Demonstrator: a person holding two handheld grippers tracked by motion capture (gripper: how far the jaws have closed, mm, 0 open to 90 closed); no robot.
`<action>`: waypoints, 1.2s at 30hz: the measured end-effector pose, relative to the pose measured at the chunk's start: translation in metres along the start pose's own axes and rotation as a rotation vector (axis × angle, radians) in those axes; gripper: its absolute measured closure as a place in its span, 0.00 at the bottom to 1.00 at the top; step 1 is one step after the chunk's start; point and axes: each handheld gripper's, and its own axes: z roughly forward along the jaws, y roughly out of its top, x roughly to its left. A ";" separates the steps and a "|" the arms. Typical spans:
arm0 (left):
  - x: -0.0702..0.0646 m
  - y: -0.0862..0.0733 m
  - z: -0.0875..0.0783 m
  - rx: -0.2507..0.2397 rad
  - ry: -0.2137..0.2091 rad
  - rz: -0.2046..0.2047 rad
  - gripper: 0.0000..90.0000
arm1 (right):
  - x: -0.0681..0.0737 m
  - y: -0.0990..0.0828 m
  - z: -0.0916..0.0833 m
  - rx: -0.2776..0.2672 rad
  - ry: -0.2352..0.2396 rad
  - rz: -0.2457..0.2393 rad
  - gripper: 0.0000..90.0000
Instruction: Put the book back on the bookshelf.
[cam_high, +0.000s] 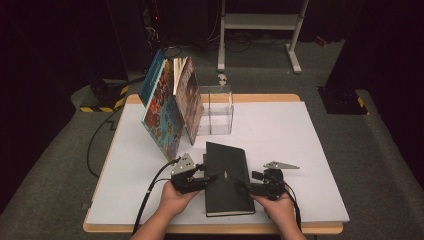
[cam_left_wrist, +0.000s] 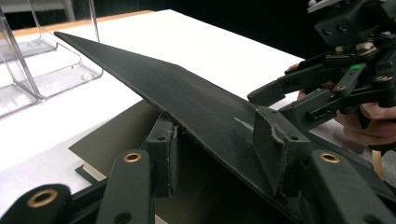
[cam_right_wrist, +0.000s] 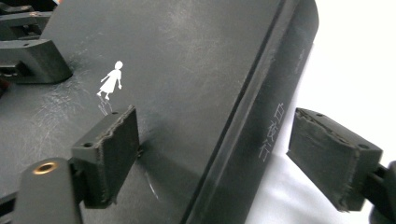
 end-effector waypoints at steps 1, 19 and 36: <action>-0.001 0.000 -0.001 -0.005 0.002 0.011 0.59 | 0.000 0.001 0.000 0.004 0.012 0.007 0.16; -0.018 0.001 -0.010 -0.077 0.029 0.144 0.59 | -0.011 0.005 0.012 0.017 0.185 0.072 0.00; -0.025 0.005 -0.013 -0.093 0.037 0.185 0.60 | -0.010 0.007 -0.002 -0.013 0.206 0.066 0.10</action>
